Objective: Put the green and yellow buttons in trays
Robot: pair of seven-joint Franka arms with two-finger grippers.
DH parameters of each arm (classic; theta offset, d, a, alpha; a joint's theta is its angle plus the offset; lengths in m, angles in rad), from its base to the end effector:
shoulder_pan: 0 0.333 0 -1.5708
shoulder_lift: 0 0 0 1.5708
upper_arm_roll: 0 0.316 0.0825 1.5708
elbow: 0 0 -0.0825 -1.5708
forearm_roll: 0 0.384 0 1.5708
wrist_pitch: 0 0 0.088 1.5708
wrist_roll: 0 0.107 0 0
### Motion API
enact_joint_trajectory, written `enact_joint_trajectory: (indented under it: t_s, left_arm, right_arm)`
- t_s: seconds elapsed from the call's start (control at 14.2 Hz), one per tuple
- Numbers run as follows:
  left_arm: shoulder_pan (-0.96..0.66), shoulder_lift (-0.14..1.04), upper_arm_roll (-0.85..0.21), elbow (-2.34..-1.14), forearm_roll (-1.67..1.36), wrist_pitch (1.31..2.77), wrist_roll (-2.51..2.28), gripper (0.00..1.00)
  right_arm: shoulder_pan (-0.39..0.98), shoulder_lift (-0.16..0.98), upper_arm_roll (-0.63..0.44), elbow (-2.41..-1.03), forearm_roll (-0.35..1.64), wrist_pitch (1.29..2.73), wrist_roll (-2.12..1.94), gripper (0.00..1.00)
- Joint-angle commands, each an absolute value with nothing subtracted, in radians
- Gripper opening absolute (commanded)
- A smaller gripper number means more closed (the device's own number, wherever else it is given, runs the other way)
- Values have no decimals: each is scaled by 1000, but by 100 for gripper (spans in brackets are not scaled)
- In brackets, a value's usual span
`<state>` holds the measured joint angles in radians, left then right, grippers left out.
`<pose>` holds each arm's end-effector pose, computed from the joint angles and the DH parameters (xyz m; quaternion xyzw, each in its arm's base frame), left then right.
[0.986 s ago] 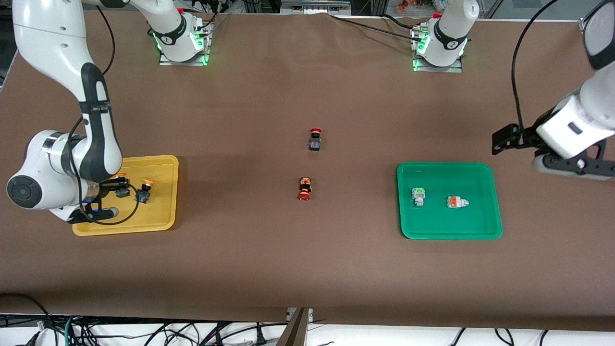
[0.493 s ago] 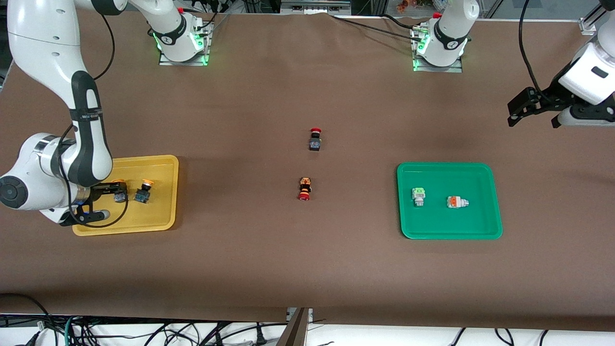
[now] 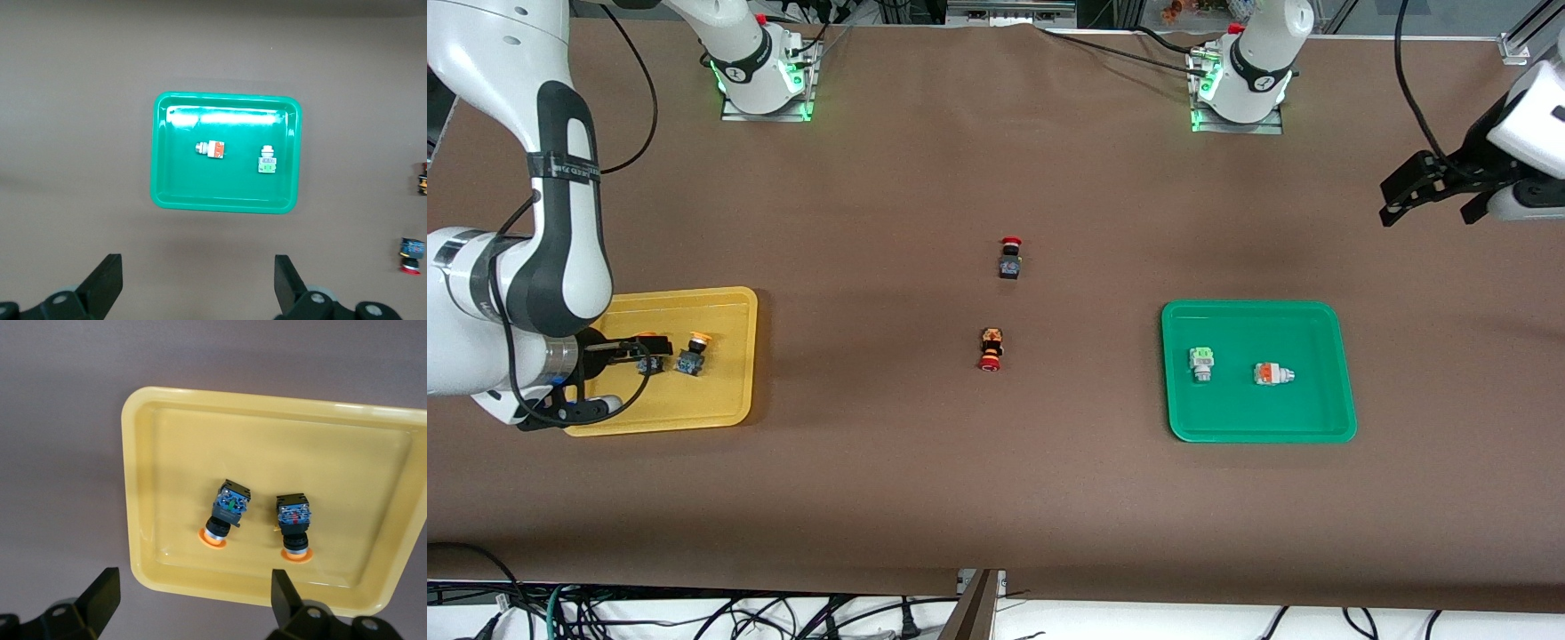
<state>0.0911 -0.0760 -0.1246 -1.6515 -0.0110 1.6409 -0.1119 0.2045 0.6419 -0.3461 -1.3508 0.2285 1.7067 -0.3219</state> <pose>0.5372 -0.0218 0.6337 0.9987 0.0394 0.0323 0.0031 0.6943 -0.0290 0.3450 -0.9891 -0.0789 0.1194 0.0332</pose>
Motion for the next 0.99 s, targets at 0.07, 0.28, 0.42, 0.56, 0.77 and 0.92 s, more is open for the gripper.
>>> enact_joint_trajectory:
  t_s: [0.07, 0.28, 0.42, 0.56, 0.77, 0.92]
  left_arm:
    - [137, -78, -124, -1629, -67, 1612, -103, 100]
    - [137, -75, -127, -1629, -66, 1614, -103, 100]
    - [135, -68, -129, -1614, -64, 1612, -103, 100]
    - [135, -63, -130, -1609, -64, 1611, -103, 100]
    - [137, -61, -130, -1598, -66, 1611, -103, 100]
    - [137, -60, -130, -1597, -66, 1611, -103, 100]
  right_arm:
    - [227, 595, -328, -1339, 232, 1666, -244, 100]
    - [229, 493, -296, -1357, 191, 1591, -138, 100]
    - [221, 377, -230, -1425, 99, 1569, -53, 100]
    - [201, 258, -157, -1498, 51, 1566, 6, 100]
    - [112, 85, -30, -1627, 19, 1563, 3, 100]
    - [81, 9, -11, -1654, 14, 1553, -3, 100]
